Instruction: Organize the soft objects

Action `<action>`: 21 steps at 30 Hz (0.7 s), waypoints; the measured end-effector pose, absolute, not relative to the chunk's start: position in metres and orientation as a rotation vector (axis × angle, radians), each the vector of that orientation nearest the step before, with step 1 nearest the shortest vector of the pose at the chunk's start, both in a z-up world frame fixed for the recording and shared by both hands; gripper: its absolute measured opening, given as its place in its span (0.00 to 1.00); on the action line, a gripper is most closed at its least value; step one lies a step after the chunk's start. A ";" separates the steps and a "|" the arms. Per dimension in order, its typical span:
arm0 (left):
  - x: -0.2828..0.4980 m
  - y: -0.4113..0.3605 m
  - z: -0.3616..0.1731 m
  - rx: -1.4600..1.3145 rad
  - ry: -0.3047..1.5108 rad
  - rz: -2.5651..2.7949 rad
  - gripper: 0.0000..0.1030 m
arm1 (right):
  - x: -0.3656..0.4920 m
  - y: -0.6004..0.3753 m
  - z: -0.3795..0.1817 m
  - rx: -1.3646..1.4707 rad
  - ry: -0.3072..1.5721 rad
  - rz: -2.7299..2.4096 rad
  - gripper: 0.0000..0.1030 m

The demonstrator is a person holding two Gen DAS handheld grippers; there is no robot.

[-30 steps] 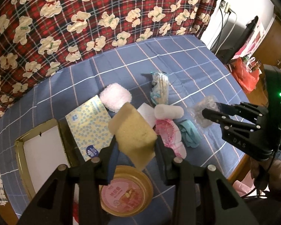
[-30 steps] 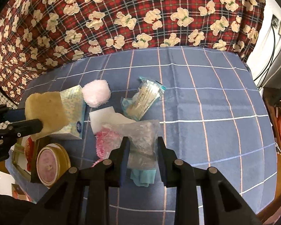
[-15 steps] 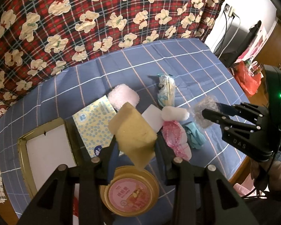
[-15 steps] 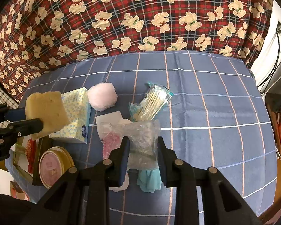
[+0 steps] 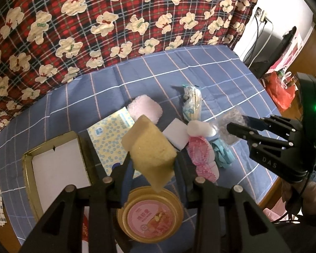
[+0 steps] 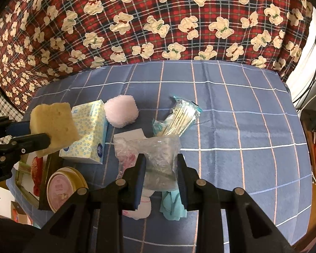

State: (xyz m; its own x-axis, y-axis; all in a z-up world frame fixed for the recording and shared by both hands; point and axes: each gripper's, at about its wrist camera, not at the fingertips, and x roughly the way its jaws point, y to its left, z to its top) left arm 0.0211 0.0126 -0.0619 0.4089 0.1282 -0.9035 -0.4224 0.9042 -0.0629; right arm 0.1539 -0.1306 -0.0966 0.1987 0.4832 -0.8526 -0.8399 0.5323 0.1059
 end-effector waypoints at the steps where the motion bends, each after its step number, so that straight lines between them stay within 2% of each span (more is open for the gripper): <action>1: 0.020 0.013 -0.062 -0.303 1.098 0.356 0.34 | 0.153 -0.129 -0.096 -0.432 0.989 0.969 0.30; 21: 0.001 0.031 -0.057 -0.339 1.085 0.414 0.34 | 0.138 -0.105 -0.093 -0.464 0.963 1.025 0.30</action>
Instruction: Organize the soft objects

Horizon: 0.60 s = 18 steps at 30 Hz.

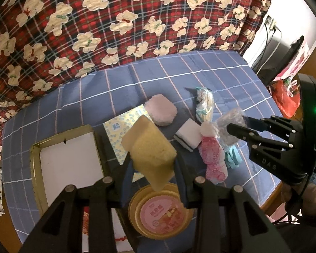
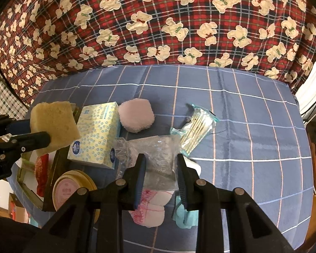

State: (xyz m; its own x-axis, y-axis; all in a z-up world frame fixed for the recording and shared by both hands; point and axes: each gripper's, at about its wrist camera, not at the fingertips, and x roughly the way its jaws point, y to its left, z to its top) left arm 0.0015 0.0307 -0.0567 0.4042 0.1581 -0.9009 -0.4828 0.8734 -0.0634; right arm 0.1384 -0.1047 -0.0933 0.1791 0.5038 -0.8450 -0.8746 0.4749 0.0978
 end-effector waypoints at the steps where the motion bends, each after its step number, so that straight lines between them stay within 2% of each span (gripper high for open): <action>1: 0.000 0.032 -0.056 -0.341 1.084 0.416 0.34 | 0.138 -0.104 -0.093 -0.466 0.962 1.027 0.30; 18: -0.020 0.054 -0.056 -0.378 1.082 0.459 0.34 | 0.119 -0.076 -0.095 -0.503 0.957 1.074 0.30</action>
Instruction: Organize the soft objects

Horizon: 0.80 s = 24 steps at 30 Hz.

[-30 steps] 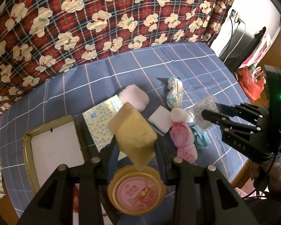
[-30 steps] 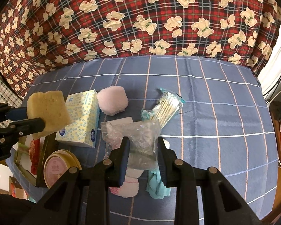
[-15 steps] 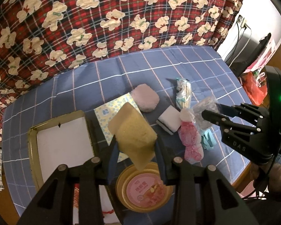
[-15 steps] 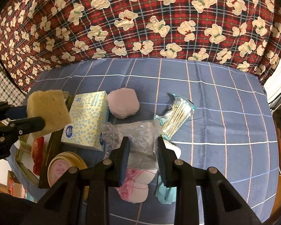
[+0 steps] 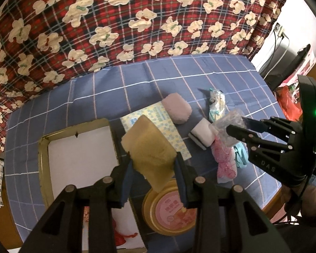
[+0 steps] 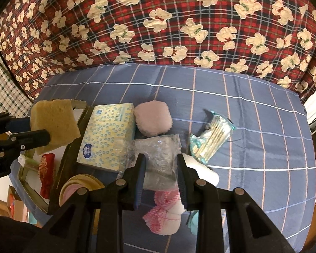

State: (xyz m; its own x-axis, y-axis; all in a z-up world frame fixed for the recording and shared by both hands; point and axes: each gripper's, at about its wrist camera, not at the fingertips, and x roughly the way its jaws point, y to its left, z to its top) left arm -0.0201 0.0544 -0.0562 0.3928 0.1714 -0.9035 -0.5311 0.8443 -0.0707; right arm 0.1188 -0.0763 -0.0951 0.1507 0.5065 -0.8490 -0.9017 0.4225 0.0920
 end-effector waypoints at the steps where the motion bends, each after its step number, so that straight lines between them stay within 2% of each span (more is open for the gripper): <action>1: -0.021 0.056 -0.056 -0.381 1.082 0.462 0.34 | 0.118 -0.075 -0.095 -0.504 0.957 1.076 0.30; 24: -0.059 0.082 -0.056 -0.431 1.071 0.537 0.34 | 0.083 -0.041 -0.096 -0.553 0.939 1.157 0.30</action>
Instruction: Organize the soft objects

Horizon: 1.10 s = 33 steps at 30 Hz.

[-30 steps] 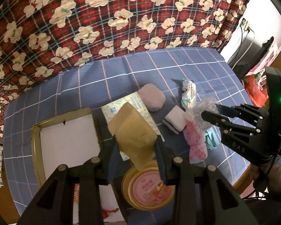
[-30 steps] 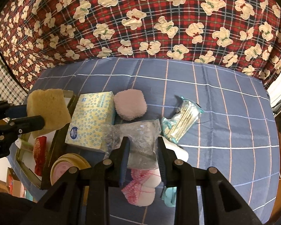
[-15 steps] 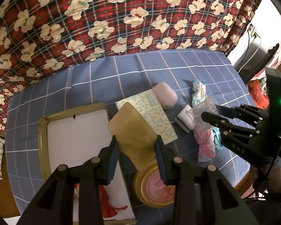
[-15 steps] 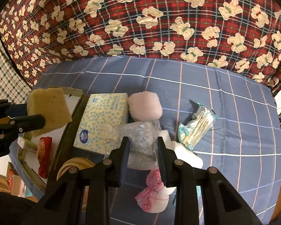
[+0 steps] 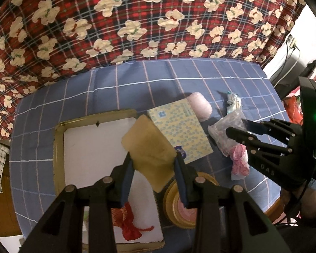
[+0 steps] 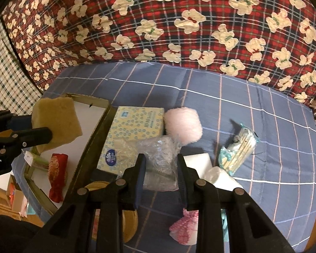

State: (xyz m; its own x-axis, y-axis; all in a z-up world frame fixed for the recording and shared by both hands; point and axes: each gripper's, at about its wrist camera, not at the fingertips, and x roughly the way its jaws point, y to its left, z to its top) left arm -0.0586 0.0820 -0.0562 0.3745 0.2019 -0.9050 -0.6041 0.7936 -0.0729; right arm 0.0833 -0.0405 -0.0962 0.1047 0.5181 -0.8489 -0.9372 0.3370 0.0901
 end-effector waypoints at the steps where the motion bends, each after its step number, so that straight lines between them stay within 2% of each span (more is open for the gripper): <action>1: -0.060 0.083 -0.056 -0.432 1.071 0.539 0.34 | 0.081 -0.039 -0.096 -0.556 0.939 1.161 0.30; 33: -0.119 0.117 -0.065 -0.524 1.067 0.643 0.34 | 0.030 0.012 -0.103 -0.632 0.928 1.275 0.30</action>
State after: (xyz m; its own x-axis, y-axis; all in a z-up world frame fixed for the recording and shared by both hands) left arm -0.1188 0.1166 -0.0652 0.3350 0.2248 -0.9150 -0.7039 0.7052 -0.0844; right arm 0.0303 0.0123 -0.1029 0.0280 0.5152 -0.8566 -0.9736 0.2084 0.0935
